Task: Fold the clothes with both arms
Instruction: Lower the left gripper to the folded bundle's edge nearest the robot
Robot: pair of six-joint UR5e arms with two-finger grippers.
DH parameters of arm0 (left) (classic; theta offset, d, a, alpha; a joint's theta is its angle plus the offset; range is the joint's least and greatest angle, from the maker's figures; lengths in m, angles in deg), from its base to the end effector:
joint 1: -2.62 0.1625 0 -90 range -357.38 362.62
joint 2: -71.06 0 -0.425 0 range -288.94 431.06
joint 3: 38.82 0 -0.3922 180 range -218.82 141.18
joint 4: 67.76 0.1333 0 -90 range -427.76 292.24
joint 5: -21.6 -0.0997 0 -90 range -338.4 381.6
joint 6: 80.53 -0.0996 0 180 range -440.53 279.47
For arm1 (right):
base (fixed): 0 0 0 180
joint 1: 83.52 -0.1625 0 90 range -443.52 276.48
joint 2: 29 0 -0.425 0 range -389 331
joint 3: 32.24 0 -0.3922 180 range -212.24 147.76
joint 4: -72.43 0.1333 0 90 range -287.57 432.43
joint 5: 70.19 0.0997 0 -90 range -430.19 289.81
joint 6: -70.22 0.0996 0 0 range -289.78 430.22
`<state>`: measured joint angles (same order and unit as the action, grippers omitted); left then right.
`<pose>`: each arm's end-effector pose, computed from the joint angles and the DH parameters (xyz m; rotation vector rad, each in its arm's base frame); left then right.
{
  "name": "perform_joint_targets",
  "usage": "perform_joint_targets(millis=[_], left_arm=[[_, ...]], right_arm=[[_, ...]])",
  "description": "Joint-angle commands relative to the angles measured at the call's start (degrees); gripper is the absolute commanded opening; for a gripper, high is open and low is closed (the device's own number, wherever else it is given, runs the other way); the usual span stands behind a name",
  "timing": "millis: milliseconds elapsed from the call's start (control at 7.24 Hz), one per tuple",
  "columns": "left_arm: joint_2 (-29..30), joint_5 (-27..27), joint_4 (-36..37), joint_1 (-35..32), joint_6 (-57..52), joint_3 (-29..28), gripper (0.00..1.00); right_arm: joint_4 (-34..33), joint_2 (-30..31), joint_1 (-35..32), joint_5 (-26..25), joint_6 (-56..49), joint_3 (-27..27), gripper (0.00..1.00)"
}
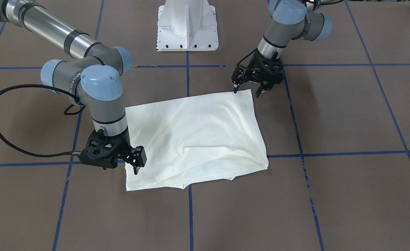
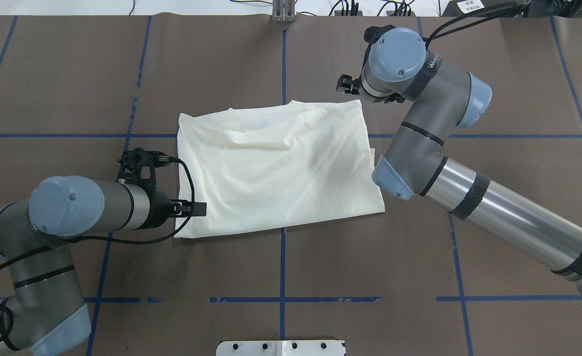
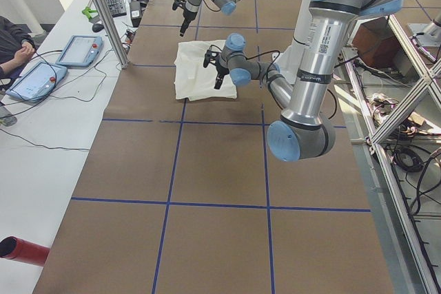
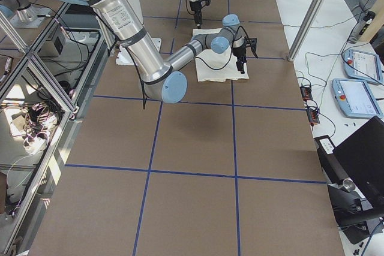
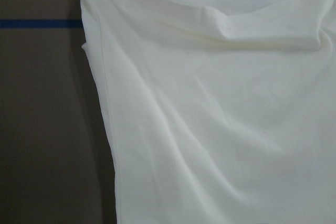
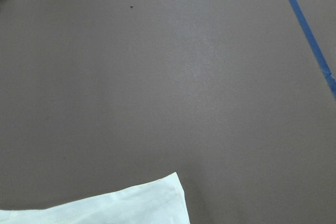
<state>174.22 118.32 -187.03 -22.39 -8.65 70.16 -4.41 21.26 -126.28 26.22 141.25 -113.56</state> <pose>0.4592 -0.3484 0.3275 0.2950 1.0344 -0.0456 -0.4663 -0.5976 0.2884 0.3059 -0.7202 0.3508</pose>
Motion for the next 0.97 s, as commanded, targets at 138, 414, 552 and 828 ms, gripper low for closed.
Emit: perform_joint_targets(millis=[138,414,552,828], left_arm=[[-1.91,-2.50,-0.35,2.25,1.68,-0.78,0.78],[-2.18,-2.59,-0.26,2.95,1.68,-0.96,0.78],[-2.18,-2.59,-0.26,3.22,1.68,-1.22,0.76],[-2.18,-2.59,-0.26,3.74,1.68,-1.48,0.58]], right_arm=[[0.03,0.01,0.04,-0.08,0.07,-0.06,1.00],[0.03,0.01,0.04,-0.16,0.16,-0.06,1.00],[0.03,0.09,0.04,-0.16,0.16,-0.06,1.00],[0.03,0.18,0.04,-0.25,0.16,-0.06,1.00]])
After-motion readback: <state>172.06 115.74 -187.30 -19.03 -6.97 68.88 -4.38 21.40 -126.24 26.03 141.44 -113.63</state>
